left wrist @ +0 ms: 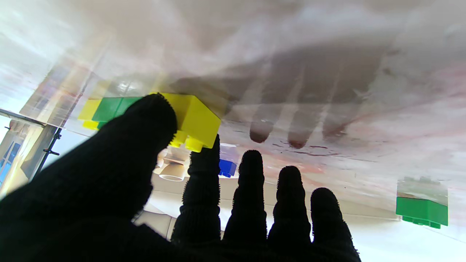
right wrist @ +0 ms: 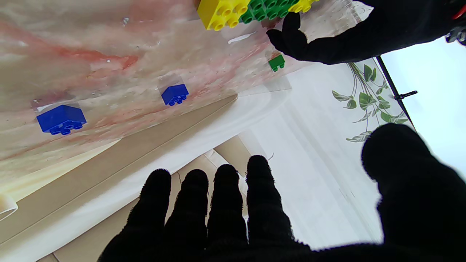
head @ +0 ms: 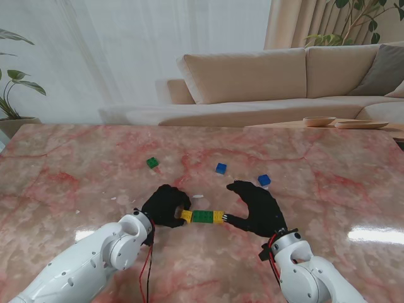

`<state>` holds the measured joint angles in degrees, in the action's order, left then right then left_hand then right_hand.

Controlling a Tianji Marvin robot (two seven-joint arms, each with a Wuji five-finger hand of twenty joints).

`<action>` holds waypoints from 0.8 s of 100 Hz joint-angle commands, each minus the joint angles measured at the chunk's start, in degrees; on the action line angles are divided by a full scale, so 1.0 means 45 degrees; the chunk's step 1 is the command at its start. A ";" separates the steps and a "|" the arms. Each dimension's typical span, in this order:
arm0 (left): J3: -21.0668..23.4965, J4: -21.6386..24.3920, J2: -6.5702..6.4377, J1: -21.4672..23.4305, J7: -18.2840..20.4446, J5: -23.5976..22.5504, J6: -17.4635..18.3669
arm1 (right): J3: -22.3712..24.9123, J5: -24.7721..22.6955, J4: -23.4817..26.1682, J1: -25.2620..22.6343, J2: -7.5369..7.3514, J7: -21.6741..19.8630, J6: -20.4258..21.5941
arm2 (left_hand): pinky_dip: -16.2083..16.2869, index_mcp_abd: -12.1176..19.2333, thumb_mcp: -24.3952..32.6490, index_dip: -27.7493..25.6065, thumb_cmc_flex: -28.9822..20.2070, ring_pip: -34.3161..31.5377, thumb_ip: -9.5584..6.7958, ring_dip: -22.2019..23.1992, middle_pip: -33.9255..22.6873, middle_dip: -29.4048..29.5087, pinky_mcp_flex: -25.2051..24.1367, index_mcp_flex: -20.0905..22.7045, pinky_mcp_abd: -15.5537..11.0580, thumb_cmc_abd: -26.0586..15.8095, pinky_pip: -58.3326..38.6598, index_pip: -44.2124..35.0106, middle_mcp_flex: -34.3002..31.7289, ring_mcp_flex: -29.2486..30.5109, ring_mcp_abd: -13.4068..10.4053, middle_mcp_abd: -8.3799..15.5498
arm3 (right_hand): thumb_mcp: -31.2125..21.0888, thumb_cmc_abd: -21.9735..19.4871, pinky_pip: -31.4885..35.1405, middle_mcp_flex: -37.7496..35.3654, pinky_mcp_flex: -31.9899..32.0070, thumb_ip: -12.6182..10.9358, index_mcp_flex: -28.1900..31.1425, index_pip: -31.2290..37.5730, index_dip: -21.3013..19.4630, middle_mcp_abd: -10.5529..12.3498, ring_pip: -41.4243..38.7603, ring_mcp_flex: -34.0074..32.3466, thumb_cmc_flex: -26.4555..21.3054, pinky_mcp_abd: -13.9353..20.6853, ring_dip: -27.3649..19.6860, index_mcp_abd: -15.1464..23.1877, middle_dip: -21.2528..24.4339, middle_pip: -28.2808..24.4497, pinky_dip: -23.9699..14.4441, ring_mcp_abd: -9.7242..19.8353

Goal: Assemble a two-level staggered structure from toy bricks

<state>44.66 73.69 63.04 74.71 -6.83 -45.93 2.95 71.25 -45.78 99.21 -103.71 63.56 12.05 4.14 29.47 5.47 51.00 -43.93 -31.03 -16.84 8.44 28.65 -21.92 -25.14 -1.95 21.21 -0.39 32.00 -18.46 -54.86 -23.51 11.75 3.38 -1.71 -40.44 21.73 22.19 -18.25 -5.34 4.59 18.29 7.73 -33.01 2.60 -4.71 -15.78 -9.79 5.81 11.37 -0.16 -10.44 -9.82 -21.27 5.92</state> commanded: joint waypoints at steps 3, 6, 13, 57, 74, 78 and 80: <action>-0.0052 0.0039 0.0039 0.0045 0.0013 0.0016 -0.0105 | -0.0007 0.0075 -0.0008 -0.0103 -0.0002 -0.0192 -0.0015 | 0.0212 0.0403 -0.0199 -0.0309 -0.0112 0.0366 0.0358 -0.0057 -0.0168 -0.0138 -0.0161 0.0321 -0.0128 -0.0150 0.0502 -0.0494 -0.0226 -0.0350 0.0192 0.0169 | -0.0162 0.0075 0.0187 0.0027 0.0135 -0.0260 0.0075 0.0025 0.0152 0.0253 -0.0042 0.0087 0.0027 0.0094 0.0241 0.0286 0.0002 0.0052 0.0103 0.0266; -0.0055 0.0056 0.0035 0.0048 0.0021 -0.0001 -0.0143 | -0.0004 0.0077 -0.0006 -0.0106 -0.0004 -0.0202 -0.0007 | 0.0218 0.0409 -0.0238 -0.0331 -0.0111 0.0353 0.0371 -0.0051 -0.0175 -0.0141 -0.0155 0.0327 -0.0129 -0.0167 0.0494 -0.0532 -0.0247 -0.0321 0.0184 0.0173 | -0.0161 0.0075 0.0187 0.0019 0.0135 -0.0259 0.0076 0.0024 0.0153 0.0239 -0.0042 0.0087 0.0032 0.0093 0.0241 0.0293 0.0000 0.0051 0.0103 0.0266; -0.0053 0.0084 0.0031 0.0052 0.0070 0.0001 -0.0198 | -0.0002 0.0088 -0.0007 -0.0108 -0.0005 -0.0213 0.0010 | 0.0220 0.0366 -0.0343 -0.0347 -0.0051 0.0356 0.0378 -0.0051 -0.0175 -0.0144 -0.0169 0.0310 -0.0116 -0.0233 0.0495 -0.0559 -0.0264 -0.0326 0.0185 0.0151 | -0.0158 0.0077 0.0187 0.0028 0.0137 -0.0256 0.0072 0.0022 0.0155 0.0232 -0.0037 0.0102 0.0041 0.0087 0.0238 0.0293 -0.0001 0.0060 0.0101 0.0261; -0.0216 -0.0011 0.0106 -0.0073 0.0045 0.0203 -0.0403 | 0.0022 0.0098 0.0006 -0.0119 -0.0019 -0.0298 0.0054 | 0.0238 0.0242 -0.0662 -0.0430 0.0206 0.0347 0.0249 -0.0037 -0.0192 -0.0171 -0.0163 0.0316 -0.0124 -0.0502 0.0470 -0.0561 -0.0370 -0.0302 0.0200 0.0100 | -0.0192 0.0060 0.0196 0.0029 0.0123 -0.0257 0.0085 0.0019 0.0160 0.0236 -0.0046 0.0103 0.0031 0.0088 0.0237 0.0300 -0.0008 0.0075 0.0090 0.0255; -0.0237 0.0002 0.0103 -0.0119 0.0120 0.0228 -0.0458 | 0.0042 0.0109 0.0018 -0.0139 -0.0023 -0.0325 0.0071 | 0.0237 0.0202 -0.0710 -0.0434 0.0263 0.0346 0.0217 -0.0034 -0.0181 -0.0173 -0.0170 0.0304 -0.0118 -0.0565 0.0477 -0.0523 -0.0365 -0.0297 0.0196 0.0109 | -0.0206 0.0065 0.0196 0.0033 0.0127 -0.0254 0.0097 0.0023 0.0161 0.0243 -0.0049 0.0110 0.0018 0.0078 0.0236 0.0306 -0.0010 0.0074 0.0087 0.0262; -0.0240 0.0010 0.0098 -0.0127 0.0141 0.0214 -0.0472 | 0.0043 0.0112 0.0018 -0.0141 -0.0023 -0.0329 0.0074 | 0.0238 0.0172 -0.0697 -0.0426 0.0270 0.0350 0.0196 -0.0035 -0.0181 -0.0174 -0.0170 0.0286 -0.0118 -0.0570 0.0477 -0.0497 -0.0367 -0.0304 0.0184 0.0116 | -0.0203 0.0061 0.0199 0.0027 0.0121 -0.0251 0.0103 0.0026 0.0161 0.0248 -0.0051 0.0107 0.0027 0.0079 0.0236 0.0304 -0.0011 0.0071 0.0086 0.0249; -0.0241 0.0012 0.0095 -0.0131 0.0149 0.0206 -0.0475 | 0.0043 0.0109 0.0017 -0.0140 -0.0024 -0.0329 0.0075 | 0.0238 0.0163 -0.0691 -0.0424 0.0289 0.0347 0.0185 -0.0034 -0.0176 -0.0173 -0.0170 0.0279 -0.0117 -0.0581 0.0477 -0.0486 -0.0353 -0.0294 0.0183 0.0123 | -0.0205 0.0065 0.0200 0.0027 0.0118 -0.0251 0.0102 0.0026 0.0161 0.0248 -0.0052 0.0108 0.0021 0.0075 0.0236 0.0309 -0.0011 0.0071 0.0085 0.0246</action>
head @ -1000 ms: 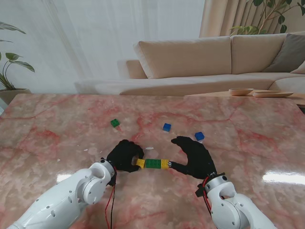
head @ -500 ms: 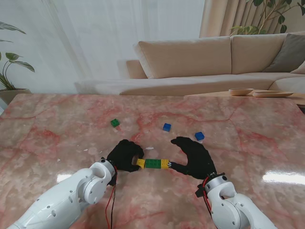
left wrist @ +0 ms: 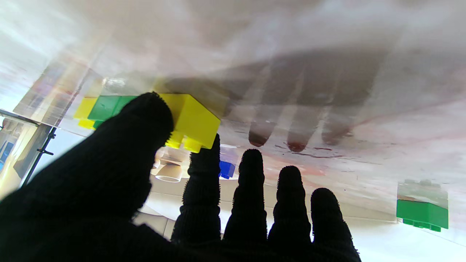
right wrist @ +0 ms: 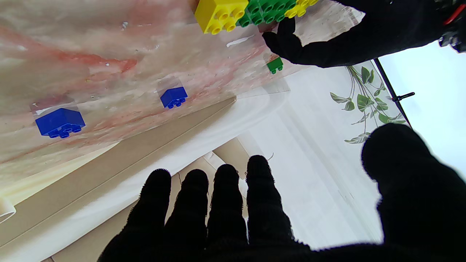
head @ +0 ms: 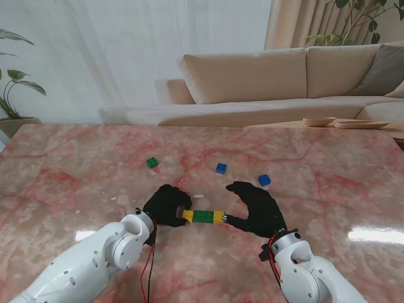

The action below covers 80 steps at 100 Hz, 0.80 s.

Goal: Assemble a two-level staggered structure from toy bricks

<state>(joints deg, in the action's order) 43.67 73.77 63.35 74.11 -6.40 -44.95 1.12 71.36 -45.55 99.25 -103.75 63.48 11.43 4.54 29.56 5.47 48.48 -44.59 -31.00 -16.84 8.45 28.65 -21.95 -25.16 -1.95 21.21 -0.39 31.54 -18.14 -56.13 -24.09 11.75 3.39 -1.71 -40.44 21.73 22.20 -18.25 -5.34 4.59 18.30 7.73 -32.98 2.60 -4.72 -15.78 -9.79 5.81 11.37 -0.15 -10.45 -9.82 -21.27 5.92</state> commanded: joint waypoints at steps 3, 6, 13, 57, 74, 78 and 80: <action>-0.0019 -0.0003 0.0022 -0.0002 0.0066 -0.0020 -0.0063 | 0.0017 0.0053 0.0008 -0.0128 -0.0008 -0.0191 -0.0013 | 0.0220 0.0145 -0.0118 -0.0275 0.0304 0.0349 0.0162 -0.0033 -0.0166 -0.0168 -0.0170 0.0271 -0.0110 -0.0486 0.0404 -0.0190 -0.0215 -0.0297 0.0207 0.0122 | -0.0204 0.0068 0.0199 0.0029 0.0118 -0.0250 0.0105 0.0027 0.0155 0.0228 -0.0048 0.0114 0.0022 0.0078 0.0235 0.0308 -0.0011 0.0073 0.0084 0.0257; -0.0018 -0.0003 0.0020 -0.0005 0.0076 -0.0024 -0.0062 | 0.0015 0.0049 0.0004 -0.0125 -0.0007 -0.0186 -0.0010 | 0.0219 0.0106 -0.0093 -0.0271 0.0335 0.0350 0.0129 -0.0034 -0.0163 -0.0168 -0.0173 0.0231 -0.0122 -0.0528 0.0407 -0.0160 -0.0205 -0.0297 0.0193 0.0115 | -0.0203 0.0068 0.0198 0.0027 0.0119 -0.0249 0.0096 0.0024 0.0156 0.0234 -0.0047 0.0118 0.0024 0.0080 0.0234 0.0298 -0.0011 0.0072 0.0084 0.0258; -0.0009 0.0011 0.0010 -0.0003 0.0110 -0.0034 -0.0071 | 0.0010 0.0056 -0.0006 -0.0115 -0.0005 -0.0178 0.0002 | 0.0216 0.0076 -0.0060 -0.0271 0.0372 0.0354 0.0088 -0.0034 -0.0166 -0.0172 -0.0175 0.0189 -0.0133 -0.0548 0.0416 -0.0128 -0.0193 -0.0310 0.0194 0.0121 | -0.0203 0.0074 0.0197 0.0021 0.0125 -0.0248 0.0104 0.0028 0.0155 0.0247 -0.0055 0.0101 0.0020 0.0079 0.0236 0.0298 -0.0013 0.0070 0.0083 0.0265; 0.0017 0.0044 -0.0021 -0.0009 0.0275 -0.0025 -0.0071 | 0.0040 0.0018 0.0015 -0.0148 -0.0015 -0.0201 0.0021 | 0.0220 -0.0308 0.0258 -0.0268 0.0772 0.0357 -0.0478 -0.0030 -0.0162 -0.0169 -0.0180 -0.0188 -0.0135 -0.0572 0.0458 0.0279 -0.0050 -0.0367 0.0210 0.0076 | -0.0187 0.0091 0.0201 0.0019 0.0117 -0.0241 0.0106 0.0033 0.0160 0.0245 -0.0057 0.0108 0.0009 0.0083 0.0230 0.0298 -0.0014 0.0074 0.0076 0.0261; 0.0056 0.0025 -0.0025 0.0023 0.0246 -0.0028 -0.0033 | 0.0029 0.0011 0.0006 -0.0139 -0.0016 -0.0194 0.0041 | 0.0222 -0.0381 0.0160 -0.0233 0.0816 0.0360 -0.0446 -0.0027 -0.0163 -0.0169 -0.0194 -0.0344 -0.0148 -0.0463 0.0491 0.0419 0.0031 -0.0391 0.0198 0.0085 | -0.0172 0.0103 0.0199 0.0022 0.0116 -0.0241 0.0115 0.0039 0.0160 0.0227 -0.0058 0.0110 0.0009 0.0075 0.0230 0.0312 -0.0016 0.0073 0.0077 0.0261; 0.0083 0.0038 -0.0038 0.0039 0.0278 -0.0039 -0.0020 | 0.0028 0.0009 0.0005 -0.0139 -0.0015 -0.0187 0.0042 | 0.0223 -0.0399 0.0101 -0.0206 0.0856 0.0368 -0.0426 -0.0029 -0.0156 -0.0165 -0.0194 -0.0393 -0.0147 -0.0379 0.0501 0.0481 0.0052 -0.0406 0.0193 0.0099 | -0.0168 0.0104 0.0198 0.0021 0.0117 -0.0242 0.0113 0.0038 0.0161 0.0242 -0.0057 0.0115 0.0009 0.0084 0.0229 0.0312 -0.0017 0.0072 0.0077 0.0259; 0.0102 0.0048 -0.0043 0.0052 0.0302 -0.0033 -0.0006 | 0.0027 0.0007 0.0005 -0.0139 -0.0015 -0.0184 0.0040 | 0.0222 -0.0413 0.0068 -0.0195 0.0881 0.0373 -0.0413 -0.0031 -0.0147 -0.0161 -0.0204 -0.0418 -0.0145 -0.0314 0.0511 0.0507 0.0072 -0.0411 0.0189 0.0094 | -0.0170 0.0111 0.0198 0.0026 0.0117 -0.0244 0.0113 0.0039 0.0161 0.0227 -0.0058 0.0114 -0.0002 0.0083 0.0229 0.0304 -0.0016 0.0073 0.0077 0.0251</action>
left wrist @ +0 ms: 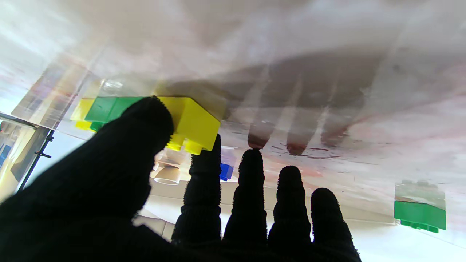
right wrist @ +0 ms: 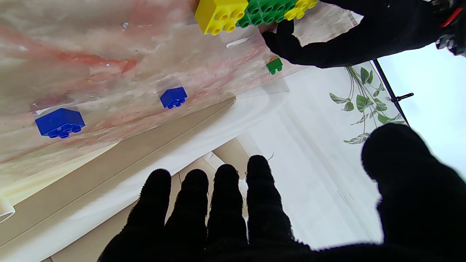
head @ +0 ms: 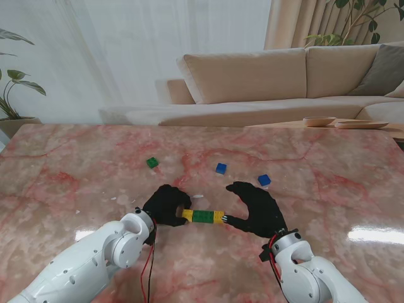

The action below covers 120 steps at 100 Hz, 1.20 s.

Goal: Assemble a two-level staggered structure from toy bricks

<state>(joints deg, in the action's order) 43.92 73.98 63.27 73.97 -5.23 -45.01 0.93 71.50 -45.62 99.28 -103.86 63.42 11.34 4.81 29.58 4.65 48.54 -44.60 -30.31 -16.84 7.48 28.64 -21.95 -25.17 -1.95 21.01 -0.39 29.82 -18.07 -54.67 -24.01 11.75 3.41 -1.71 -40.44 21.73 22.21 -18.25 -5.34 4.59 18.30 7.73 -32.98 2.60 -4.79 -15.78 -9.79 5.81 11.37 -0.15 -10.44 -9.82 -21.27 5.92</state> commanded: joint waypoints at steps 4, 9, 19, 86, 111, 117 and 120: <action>0.0075 0.0016 -0.0031 0.0105 0.0083 0.0005 0.0062 | -0.0006 0.0020 -0.0003 -0.0115 -0.0001 -0.0158 -0.0022 | 0.0212 -0.0261 -0.0010 -0.0172 0.0779 0.0386 -0.0171 -0.0034 -0.0136 -0.0153 -0.0218 -0.0418 -0.0147 0.0173 0.0520 0.0229 0.0082 -0.0434 0.0198 0.0085 | -0.0164 0.0105 0.0194 0.0021 0.0122 -0.0243 0.0116 0.0041 0.0160 0.0243 -0.0045 0.0112 0.0006 0.0080 0.0229 0.0305 -0.0017 0.0071 0.0077 0.0254; 0.0085 0.0014 -0.0032 0.0119 0.0076 0.0010 0.0090 | -0.0011 0.0025 -0.0008 -0.0110 -0.0001 -0.0159 -0.0019 | 0.0209 -0.0272 -0.0045 -0.0167 0.0786 0.0402 -0.0156 -0.0039 -0.0123 -0.0148 -0.0230 -0.0415 -0.0151 0.0203 0.0553 0.0239 0.0118 -0.0468 0.0201 0.0067 | -0.0160 0.0100 0.0193 0.0028 0.0125 -0.0244 0.0115 0.0042 0.0160 0.0231 -0.0045 0.0112 0.0009 0.0079 0.0229 0.0308 -0.0016 0.0075 0.0077 0.0264; 0.0056 -0.0055 -0.0027 0.0095 0.0023 0.0003 0.0173 | -0.0020 0.0029 -0.0009 -0.0106 -0.0004 -0.0177 -0.0008 | 0.0224 -0.0258 -0.0118 -0.0169 0.0807 0.0413 -0.0141 -0.0045 -0.0122 -0.0145 -0.0231 -0.0411 -0.0159 0.0267 0.0592 0.0235 0.0103 -0.0458 0.0199 0.0071 | -0.0158 0.0100 0.0193 0.0017 0.0123 -0.0246 0.0108 0.0040 0.0162 0.0236 -0.0045 0.0116 0.0004 0.0084 0.0228 0.0303 -0.0017 0.0071 0.0076 0.0262; 0.0956 0.0450 -0.0070 0.0717 -0.0108 -0.0055 0.0562 | -0.0038 -0.0026 0.0022 -0.0091 -0.0002 -0.0138 -0.0051 | 0.0133 -0.2407 -0.0811 0.6268 0.1166 0.0943 0.0068 -0.0239 0.0629 0.0718 -0.0159 -0.1746 -0.0496 0.1060 0.2542 0.7021 0.2246 -0.1509 -0.0007 -0.0052 | -0.0130 0.0134 0.0187 0.0036 0.0124 -0.0247 0.0101 0.0043 0.0168 0.0235 -0.0044 0.0118 -0.0014 0.0085 0.0226 0.0281 -0.0014 0.0089 0.0077 0.0252; 0.2546 0.2016 0.0053 0.2022 0.0049 0.1010 0.0440 | 0.0038 -0.0121 0.0140 -0.0037 -0.0023 -0.0266 -0.0148 | -0.0204 -0.2186 -0.4923 0.7265 0.1325 0.1681 -0.0542 -0.1204 0.1365 0.1995 -0.0060 -0.1241 -0.0642 -0.0951 0.1898 0.8490 0.2530 -0.1115 -0.0307 0.0142 | -0.0117 0.0130 0.0202 0.0022 0.0087 -0.0251 0.0102 0.0047 0.0168 0.0253 -0.0062 0.0005 -0.0006 0.0069 0.0240 0.0295 -0.0016 0.0076 0.0074 0.0268; 0.2890 0.2376 0.0066 0.2347 0.0195 0.1348 0.0451 | 0.0061 -0.0138 0.0178 -0.0016 -0.0028 -0.0309 -0.0177 | -0.0518 -0.2119 -0.6095 0.7395 0.1163 0.1769 -0.0767 -0.1357 0.1427 0.2169 0.0059 -0.0911 -0.0660 -0.1533 0.1653 0.8719 0.2493 -0.1063 -0.0413 0.0148 | -0.0119 0.0126 0.0208 0.0021 0.0073 -0.0254 0.0103 0.0048 0.0168 0.0246 -0.0068 -0.0054 -0.0005 0.0057 0.0247 0.0294 -0.0015 0.0076 0.0073 0.0258; 0.3036 0.2530 0.0081 0.2502 0.0227 0.1516 0.0446 | 0.0072 -0.0153 0.0190 -0.0001 -0.0032 -0.0328 -0.0185 | -0.0878 -0.2051 -0.7490 0.7405 0.0864 0.1818 -0.0987 -0.1456 0.1497 0.2350 0.0060 -0.0826 -0.0590 -0.2222 0.1178 0.8801 0.2470 -0.1027 -0.0469 0.0216 | -0.0117 0.0126 0.0211 0.0019 0.0066 -0.0254 0.0115 0.0053 0.0166 0.0249 -0.0076 -0.0092 0.0000 0.0050 0.0254 0.0311 -0.0015 0.0075 0.0073 0.0251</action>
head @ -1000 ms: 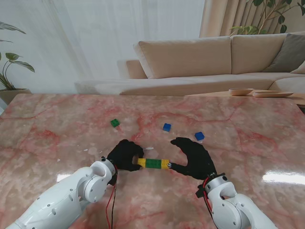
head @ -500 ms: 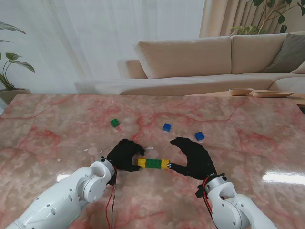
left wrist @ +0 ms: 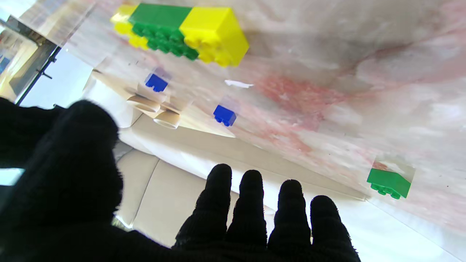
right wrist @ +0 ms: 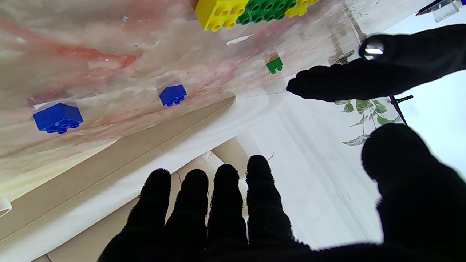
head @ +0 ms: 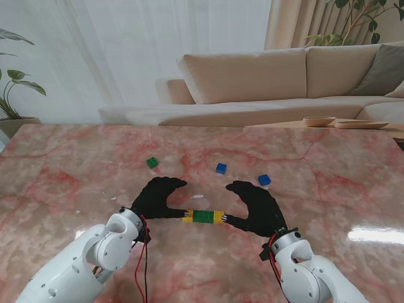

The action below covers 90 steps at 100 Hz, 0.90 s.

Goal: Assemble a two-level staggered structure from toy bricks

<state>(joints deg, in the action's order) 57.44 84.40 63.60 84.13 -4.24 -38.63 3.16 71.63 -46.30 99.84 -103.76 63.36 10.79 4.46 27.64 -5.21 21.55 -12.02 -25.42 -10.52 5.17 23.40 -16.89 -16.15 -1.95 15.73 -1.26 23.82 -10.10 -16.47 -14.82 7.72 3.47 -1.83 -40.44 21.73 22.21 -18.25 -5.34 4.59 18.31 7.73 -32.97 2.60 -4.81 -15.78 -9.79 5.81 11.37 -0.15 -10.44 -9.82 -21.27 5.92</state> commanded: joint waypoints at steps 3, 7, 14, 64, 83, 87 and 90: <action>0.0178 0.0364 0.0032 0.0411 0.0015 0.0327 -0.0072 | 0.0057 -0.0011 0.0080 -0.0007 -0.0024 -0.0244 -0.0114 | -0.0695 0.0182 -0.3044 0.0183 -0.0550 0.0480 -0.0752 -0.0366 0.0464 0.0498 0.0085 0.0417 -0.0302 -0.1673 -0.1271 0.0355 0.0457 -0.0099 -0.0527 0.0270 | -0.0121 0.0129 0.0214 0.0021 0.0057 -0.0255 0.0115 0.0055 0.0164 0.0242 -0.0073 -0.0116 -0.0008 0.0047 0.0260 0.0302 -0.0014 0.0077 0.0072 0.0256; 0.0339 0.0515 0.0082 0.0613 -0.0005 0.0703 -0.0083 | 0.0077 -0.0018 0.0100 0.0011 -0.0033 -0.0309 -0.0118 | -0.0807 0.0267 -0.3392 0.0226 -0.0512 0.0577 -0.0856 -0.0447 0.0590 0.0609 0.0187 0.0672 -0.0254 -0.1997 -0.1561 0.0415 0.0371 -0.0014 -0.0607 0.0284 | -0.0116 0.0124 0.0218 0.0007 0.0049 -0.0254 0.0116 0.0056 0.0164 0.0255 -0.0072 -0.0132 0.0005 0.0048 0.0266 0.0298 -0.0014 0.0074 0.0072 0.0267; 0.0623 0.0818 0.0143 0.0992 0.0028 0.1290 -0.0146 | 0.0115 -0.0061 0.0138 0.0035 -0.0051 -0.0406 -0.0129 | -0.1517 0.0280 -0.4265 0.0324 -0.0235 0.0695 -0.1253 -0.0632 0.0751 0.0843 0.0183 0.0756 -0.0248 -0.3053 -0.2575 0.0659 0.0371 0.0083 -0.0673 0.0337 | -0.0113 0.0122 0.0225 -0.0003 0.0034 -0.0254 0.0113 0.0056 0.0164 0.0268 -0.0081 -0.0194 0.0011 0.0044 0.0280 0.0283 -0.0014 0.0074 0.0071 0.0263; 0.2140 0.2026 0.0396 0.3065 -0.0311 0.3599 0.0800 | 0.0253 -0.0161 0.0177 0.0453 -0.0135 -0.1041 -0.0353 | -0.2214 0.0356 -0.4537 0.0725 0.0511 0.0810 -0.1988 -0.0875 0.1110 0.1050 0.0269 0.0675 -0.0400 -0.4429 -0.4327 0.2107 0.0012 0.0787 -0.0659 0.0358 | -0.0081 0.0136 0.0326 -0.0168 -0.0182 -0.0263 0.0184 0.0099 0.0159 0.0312 -0.0154 -0.0655 0.0047 -0.0015 0.0372 0.0283 -0.0018 0.0065 0.0064 0.0256; 0.2458 0.2083 0.0382 0.3456 -0.0315 0.3666 0.0943 | 0.0146 -0.0095 -0.0152 0.0799 -0.0147 -0.1158 -0.0433 | -0.2363 0.0453 -0.4479 0.0655 0.0277 0.0856 -0.1980 -0.0888 0.1100 0.1039 0.0171 0.0897 -0.0427 -0.4309 -0.4275 0.1985 0.0025 0.0728 -0.0733 0.0345 | -0.0063 0.0145 0.0368 -0.0249 -0.0249 -0.0272 0.0193 0.0110 0.0163 0.0313 -0.0191 -0.0847 0.0048 -0.0053 0.0418 0.0251 -0.0017 0.0077 0.0065 0.0238; 0.2521 0.2112 0.0368 0.3516 -0.0288 0.3623 0.0948 | 0.0141 -0.0086 -0.0211 0.0874 -0.0149 -0.1188 -0.0465 | -0.2401 0.0435 -0.4465 0.0633 0.0231 0.0855 -0.1973 -0.0886 0.1095 0.1035 0.0176 0.0937 -0.0433 -0.4287 -0.4243 0.1946 0.0041 0.0729 -0.0735 0.0366 | -0.0062 0.0146 0.0376 -0.0261 -0.0260 -0.0273 0.0188 0.0110 0.0164 0.0332 -0.0187 -0.0846 0.0044 -0.0057 0.0424 0.0246 -0.0018 0.0079 0.0065 0.0231; 0.2562 0.2127 0.0363 0.3556 -0.0275 0.3616 0.0975 | 0.0139 -0.0081 -0.0250 0.0927 -0.0151 -0.1211 -0.0490 | -0.2430 0.0448 -0.4464 0.0616 0.0213 0.0854 -0.1962 -0.0883 0.1089 0.1031 0.0184 0.0962 -0.0436 -0.4267 -0.4220 0.1918 0.0046 0.0726 -0.0716 0.0360 | -0.0067 0.0146 0.0383 -0.0262 -0.0268 -0.0276 0.0191 0.0114 0.0164 0.0317 -0.0190 -0.0863 0.0034 -0.0061 0.0432 0.0243 -0.0019 0.0082 0.0066 0.0246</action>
<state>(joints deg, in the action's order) 68.79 93.75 65.38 99.23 -5.57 -22.11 7.48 72.14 -46.96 99.42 -99.87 62.70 6.41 2.89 17.44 -5.13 2.69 -9.68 -24.32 -8.52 -2.47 20.10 -12.94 -11.95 -0.73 19.18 -1.26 5.37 -27.76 -8.42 -15.06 9.75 2.83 -1.80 -40.44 21.73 22.94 -18.93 -6.72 4.59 18.91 7.95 -32.97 2.70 -5.55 -18.75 -9.79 5.21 11.99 -0.14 -10.45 -9.87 -21.27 5.92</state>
